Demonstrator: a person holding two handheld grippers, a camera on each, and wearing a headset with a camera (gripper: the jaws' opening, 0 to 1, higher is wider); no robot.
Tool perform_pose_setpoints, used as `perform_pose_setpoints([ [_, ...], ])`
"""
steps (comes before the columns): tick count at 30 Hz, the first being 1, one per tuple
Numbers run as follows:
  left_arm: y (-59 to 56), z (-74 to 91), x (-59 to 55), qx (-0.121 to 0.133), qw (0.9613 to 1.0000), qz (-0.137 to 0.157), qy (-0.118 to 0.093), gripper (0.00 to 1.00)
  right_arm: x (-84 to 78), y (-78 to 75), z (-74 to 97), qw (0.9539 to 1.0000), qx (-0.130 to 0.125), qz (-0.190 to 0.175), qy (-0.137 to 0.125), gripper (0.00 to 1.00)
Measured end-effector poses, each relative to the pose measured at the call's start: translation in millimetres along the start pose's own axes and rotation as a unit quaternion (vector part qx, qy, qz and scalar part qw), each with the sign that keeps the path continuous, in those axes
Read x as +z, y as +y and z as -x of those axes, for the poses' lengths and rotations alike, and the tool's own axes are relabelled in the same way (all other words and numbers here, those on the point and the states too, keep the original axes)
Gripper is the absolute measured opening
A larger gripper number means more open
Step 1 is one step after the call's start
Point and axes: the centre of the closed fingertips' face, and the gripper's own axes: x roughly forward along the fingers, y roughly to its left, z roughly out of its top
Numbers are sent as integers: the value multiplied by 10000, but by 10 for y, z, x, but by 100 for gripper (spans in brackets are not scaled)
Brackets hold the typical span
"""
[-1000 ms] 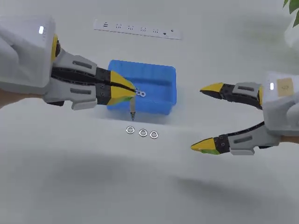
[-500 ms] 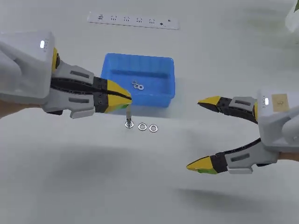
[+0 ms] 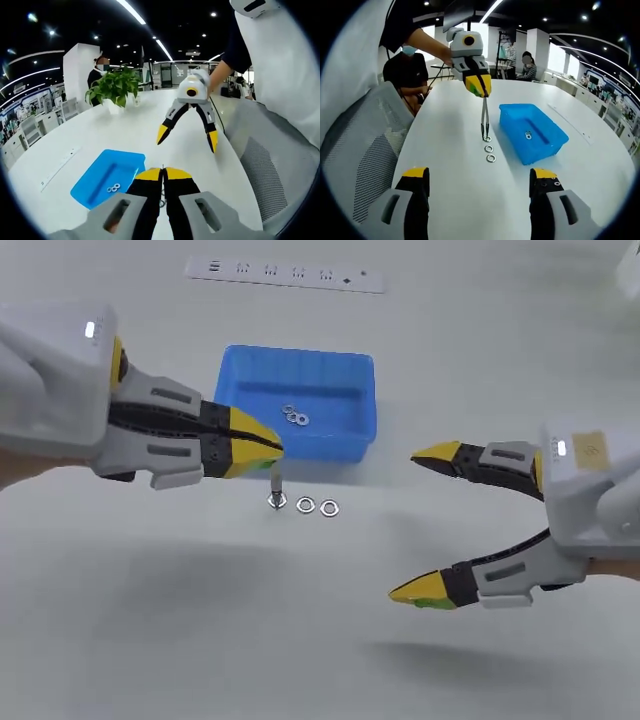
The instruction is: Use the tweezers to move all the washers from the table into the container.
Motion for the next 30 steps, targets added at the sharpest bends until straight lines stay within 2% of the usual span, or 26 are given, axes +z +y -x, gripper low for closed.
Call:
perform_pose_setpoints([
  [3, 4, 14, -8, -5, 10000, -78, 49, 4, 80, 2, -71, 10000, 79, 43, -43, 82],
  [4, 6, 17, -8, -12, 10000, -64, 64, 4, 154, 8, -119, 9998, 155, 41, -109, 80],
  [6, 8, 26, -15, -25, 10000, -29, 86, 4, 299, 35, -213, 9992, 333, 24, -219, 70],
  [8, -12, 32, -16, -79, 9999, 20, 86, 4, 432, 37, -302, 9985, 396, 55, -374, 61],
  [11, -33, 36, -15, -112, 9999, 6, 110, 4, 666, 27, -499, 9963, 522, -7, -682, 55],
  [13, -35, 35, -14, -110, 9999, 17, 114, 4, 721, -5, -633, 9961, 536, 23, -704, 53],
  [16, -27, 30, -11, -105, 9999, 68, 112, 4, 729, -39, -790, 9965, 547, 157, -604, 46],
  [19, -11, 31, -8, -80, 9999, 75, 112, 4, 741, -70, -951, 9965, 590, 253, -541, 30],
  [24, -5, 32, -3, -84, 9998, 118, 107, 4, 712, -55, -1063, 9954, 788, 359, -410, 14],
  [26, -10, 29, 2, -92, 9998, 116, 97, 4, 688, -75, -1073, 9953, 768, 486, -331, 10],
  [28, -15, 20, 6, -82, 9998, 127, 86, 4, 685, -69, -1071, 9949, 807, 513, -327, 10],
  [30, -7, 14, 4, -69, 9998, 142, 81, 4, 667, -62, -1079, 9938, 795, 725, -283, 9],
])
